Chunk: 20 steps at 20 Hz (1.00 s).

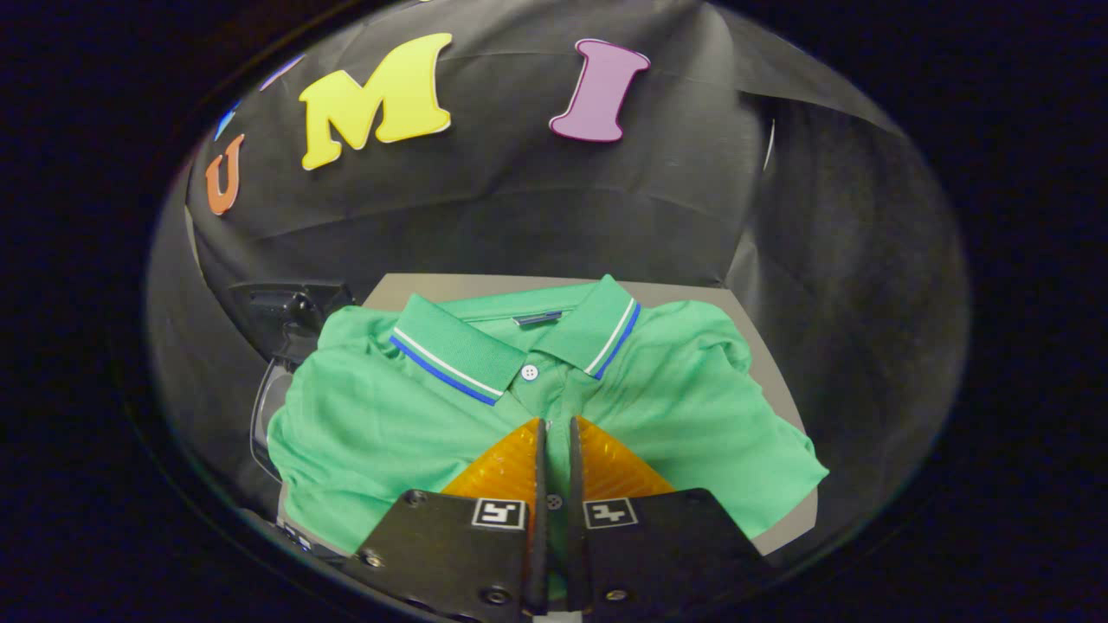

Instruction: Put the clothes into the washing machine and then close the washing machine lid.

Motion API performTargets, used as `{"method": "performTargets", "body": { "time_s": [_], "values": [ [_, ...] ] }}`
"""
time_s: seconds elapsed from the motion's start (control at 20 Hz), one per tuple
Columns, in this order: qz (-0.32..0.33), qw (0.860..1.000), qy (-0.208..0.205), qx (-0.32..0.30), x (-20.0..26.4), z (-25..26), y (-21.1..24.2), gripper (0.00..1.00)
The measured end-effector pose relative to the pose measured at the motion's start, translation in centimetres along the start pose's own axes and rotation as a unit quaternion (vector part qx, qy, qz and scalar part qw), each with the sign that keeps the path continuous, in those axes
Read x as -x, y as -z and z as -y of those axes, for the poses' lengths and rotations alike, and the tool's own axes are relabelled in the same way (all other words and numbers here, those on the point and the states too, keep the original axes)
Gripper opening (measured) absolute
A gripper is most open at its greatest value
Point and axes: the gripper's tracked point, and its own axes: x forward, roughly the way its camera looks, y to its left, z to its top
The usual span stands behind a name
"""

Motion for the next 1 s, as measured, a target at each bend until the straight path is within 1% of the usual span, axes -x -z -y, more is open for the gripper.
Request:
{"method": "performTargets", "body": {
  "time_s": [0.05,0.15,0.3,0.45,0.7,1.0],
  "values": [
    [-0.001,1.0,0.0,0.003,0.2,-0.1,0.0,0.08],
    [0.008,1.0,-0.007,-0.002,0.7,-0.2,-0.3,0.05],
    [0.038,0.998,-0.036,-0.045,2.7,-1.2,-1.4,0.04],
    [0.079,0.993,-0.062,-0.065,5.1,-2.3,-2.6,0.04],
    [0.156,0.979,-0.105,-0.077,10.9,-5.4,-6.1,0.04],
    [0.222,0.958,-0.16,-0.08,17.9,-11.0,-9.9,0.04]
  ]
}}
